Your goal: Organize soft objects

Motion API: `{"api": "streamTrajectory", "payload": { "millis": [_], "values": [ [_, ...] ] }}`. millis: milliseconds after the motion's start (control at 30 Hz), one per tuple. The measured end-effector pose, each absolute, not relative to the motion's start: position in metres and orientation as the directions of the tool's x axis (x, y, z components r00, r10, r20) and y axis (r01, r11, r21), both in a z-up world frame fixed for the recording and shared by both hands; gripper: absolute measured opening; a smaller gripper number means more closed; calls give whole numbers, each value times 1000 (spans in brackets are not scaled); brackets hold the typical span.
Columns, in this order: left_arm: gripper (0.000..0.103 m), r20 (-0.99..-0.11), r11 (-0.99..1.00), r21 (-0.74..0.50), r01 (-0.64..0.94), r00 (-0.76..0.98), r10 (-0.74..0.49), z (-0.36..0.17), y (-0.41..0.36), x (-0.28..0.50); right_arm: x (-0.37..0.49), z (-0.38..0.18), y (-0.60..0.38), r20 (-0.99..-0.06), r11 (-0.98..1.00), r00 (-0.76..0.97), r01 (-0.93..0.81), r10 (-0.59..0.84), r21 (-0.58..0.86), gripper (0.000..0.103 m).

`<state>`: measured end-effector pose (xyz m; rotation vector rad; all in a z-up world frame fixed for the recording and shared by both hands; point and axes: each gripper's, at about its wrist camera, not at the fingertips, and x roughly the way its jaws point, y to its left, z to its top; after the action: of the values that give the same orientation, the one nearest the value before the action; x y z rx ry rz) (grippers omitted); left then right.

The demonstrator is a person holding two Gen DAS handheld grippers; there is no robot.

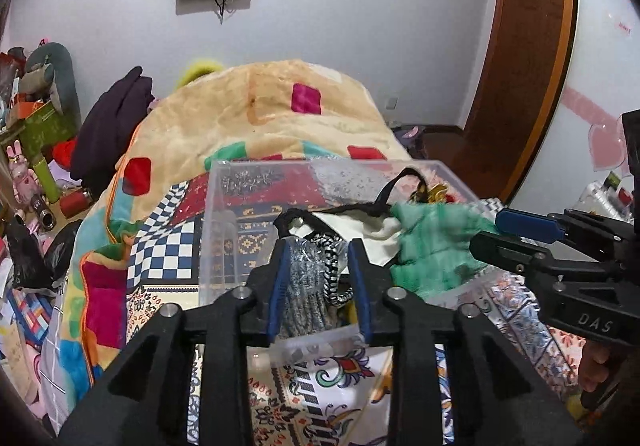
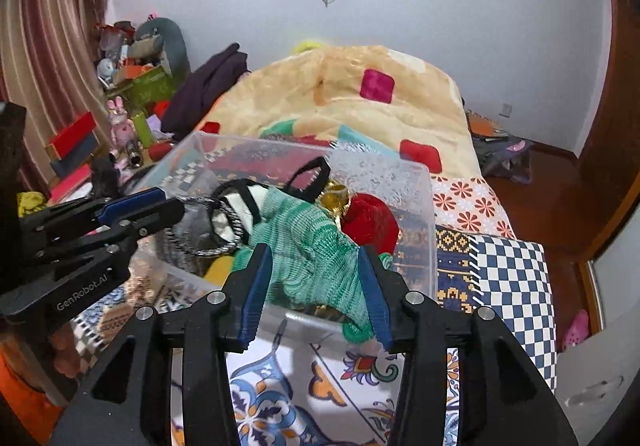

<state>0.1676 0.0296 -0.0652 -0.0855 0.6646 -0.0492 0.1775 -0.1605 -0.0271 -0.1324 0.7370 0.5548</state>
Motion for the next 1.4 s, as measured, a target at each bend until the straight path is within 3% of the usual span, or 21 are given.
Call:
{"api": "streamTrajectory", "payload": {
  "millis": [133, 333, 700, 833, 1000, 1167, 1400],
  "values": [
    [31, -584, 993, -112, 43, 806, -100, -49, 28, 153, 163, -9, -166, -626, 834, 623, -546, 469, 81, 51],
    [33, -512, 992, -108, 69, 851, -115, -22, 25, 124, 141, 15, -176, -559, 819, 651, -567, 513, 91, 53],
    [55, -370, 990, -104, 98, 920, -129, 13, 16, 69, 100, 39, -194, -437, 815, 712, -572, 549, 92, 76],
    [68, -332, 990, -94, 103, 934, -129, 19, 11, 55, 91, 41, -197, -404, 819, 731, -567, 549, 87, 84],
    [78, -321, 992, -84, 99, 939, -121, 19, 9, 48, 85, 41, -197, -380, 821, 745, -566, 548, 73, 89],
    [95, -315, 993, -90, 82, 943, -106, 16, 9, 42, 79, 38, -197, -356, 831, 766, -554, 534, 55, 100],
    [100, -314, 995, -74, 72, 945, -92, 13, 8, 41, 80, 37, -200, -352, 835, 770, -546, 533, 69, 103]
  ]
}}
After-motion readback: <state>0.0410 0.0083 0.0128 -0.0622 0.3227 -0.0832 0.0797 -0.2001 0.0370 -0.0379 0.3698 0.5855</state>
